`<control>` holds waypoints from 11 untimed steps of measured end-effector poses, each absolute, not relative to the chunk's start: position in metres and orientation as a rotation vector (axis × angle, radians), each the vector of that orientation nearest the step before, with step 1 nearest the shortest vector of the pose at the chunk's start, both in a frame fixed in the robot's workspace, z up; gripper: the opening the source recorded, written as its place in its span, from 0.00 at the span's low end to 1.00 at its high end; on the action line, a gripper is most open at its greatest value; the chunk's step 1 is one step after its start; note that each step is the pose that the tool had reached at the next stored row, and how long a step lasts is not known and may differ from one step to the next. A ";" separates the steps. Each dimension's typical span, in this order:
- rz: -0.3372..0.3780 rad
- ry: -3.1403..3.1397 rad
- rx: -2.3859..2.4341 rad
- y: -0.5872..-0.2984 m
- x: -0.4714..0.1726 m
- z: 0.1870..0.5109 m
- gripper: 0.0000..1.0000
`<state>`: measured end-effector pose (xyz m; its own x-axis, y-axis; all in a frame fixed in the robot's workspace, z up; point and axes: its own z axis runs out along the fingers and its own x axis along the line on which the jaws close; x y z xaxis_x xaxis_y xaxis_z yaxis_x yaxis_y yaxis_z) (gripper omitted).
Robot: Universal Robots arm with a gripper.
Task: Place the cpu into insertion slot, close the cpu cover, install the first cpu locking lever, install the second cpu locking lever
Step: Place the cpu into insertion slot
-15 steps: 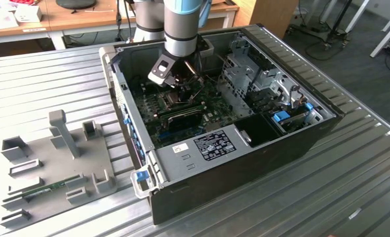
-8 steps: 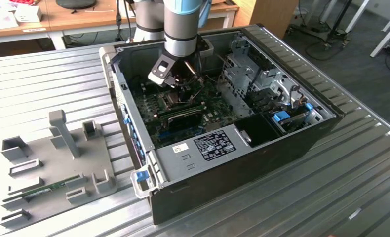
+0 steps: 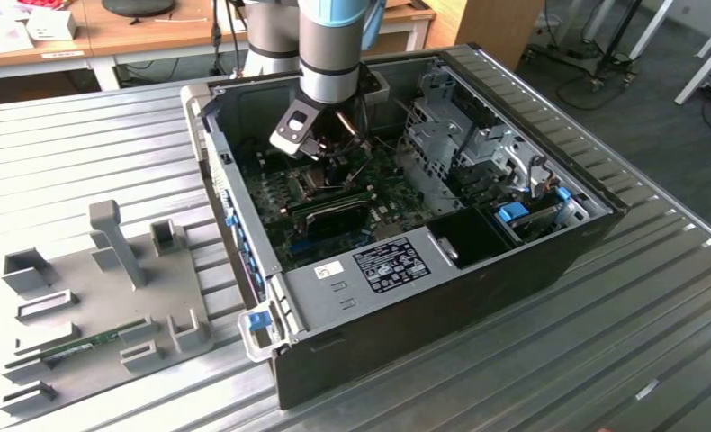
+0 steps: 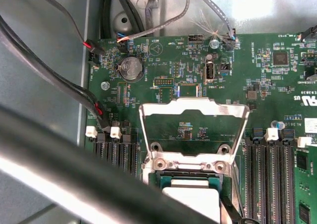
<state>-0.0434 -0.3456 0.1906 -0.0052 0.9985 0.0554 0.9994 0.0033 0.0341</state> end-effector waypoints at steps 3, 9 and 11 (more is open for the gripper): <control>-0.099 -2.214 -2.205 -0.346 -0.043 0.191 0.54; -0.101 -2.214 -2.205 -0.345 -0.043 0.192 0.54; -0.101 -2.214 -2.205 -0.345 -0.043 0.192 0.54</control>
<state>-0.0433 -0.3454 0.1923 -0.0052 0.9984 0.0563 0.9994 0.0033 0.0347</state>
